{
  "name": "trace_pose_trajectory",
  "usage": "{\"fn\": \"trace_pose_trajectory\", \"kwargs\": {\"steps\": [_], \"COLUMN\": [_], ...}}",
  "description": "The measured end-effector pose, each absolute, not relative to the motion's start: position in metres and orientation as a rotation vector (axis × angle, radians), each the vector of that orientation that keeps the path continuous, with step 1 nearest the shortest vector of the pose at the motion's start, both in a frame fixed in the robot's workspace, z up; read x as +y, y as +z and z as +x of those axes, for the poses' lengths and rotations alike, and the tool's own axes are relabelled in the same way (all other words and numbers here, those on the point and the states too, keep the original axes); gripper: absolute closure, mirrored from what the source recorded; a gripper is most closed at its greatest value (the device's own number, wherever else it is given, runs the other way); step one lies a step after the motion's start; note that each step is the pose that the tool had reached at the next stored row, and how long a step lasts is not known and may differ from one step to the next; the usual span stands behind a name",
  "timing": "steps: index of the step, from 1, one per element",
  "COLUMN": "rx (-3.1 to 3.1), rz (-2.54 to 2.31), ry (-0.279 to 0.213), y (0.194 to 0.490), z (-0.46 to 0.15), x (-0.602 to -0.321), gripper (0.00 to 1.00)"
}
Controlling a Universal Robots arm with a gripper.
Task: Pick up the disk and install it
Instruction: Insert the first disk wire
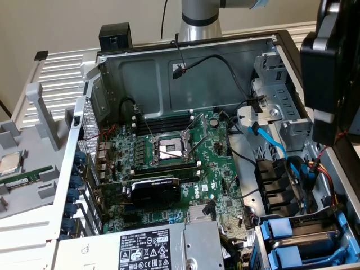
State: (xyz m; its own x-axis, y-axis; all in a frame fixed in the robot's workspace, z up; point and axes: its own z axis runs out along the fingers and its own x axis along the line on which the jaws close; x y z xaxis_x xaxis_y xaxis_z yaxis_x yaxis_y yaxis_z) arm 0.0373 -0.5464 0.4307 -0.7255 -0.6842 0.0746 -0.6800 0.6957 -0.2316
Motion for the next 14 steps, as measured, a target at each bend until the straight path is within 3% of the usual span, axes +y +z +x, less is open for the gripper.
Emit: {"fn": "trace_pose_trajectory", "kwargs": {"steps": [14], "rx": [2.773], "rz": [-1.34], "ry": [-0.339], "y": [0.4313], "z": [0.0339], "x": [-0.5475], "gripper": [0.57]}}
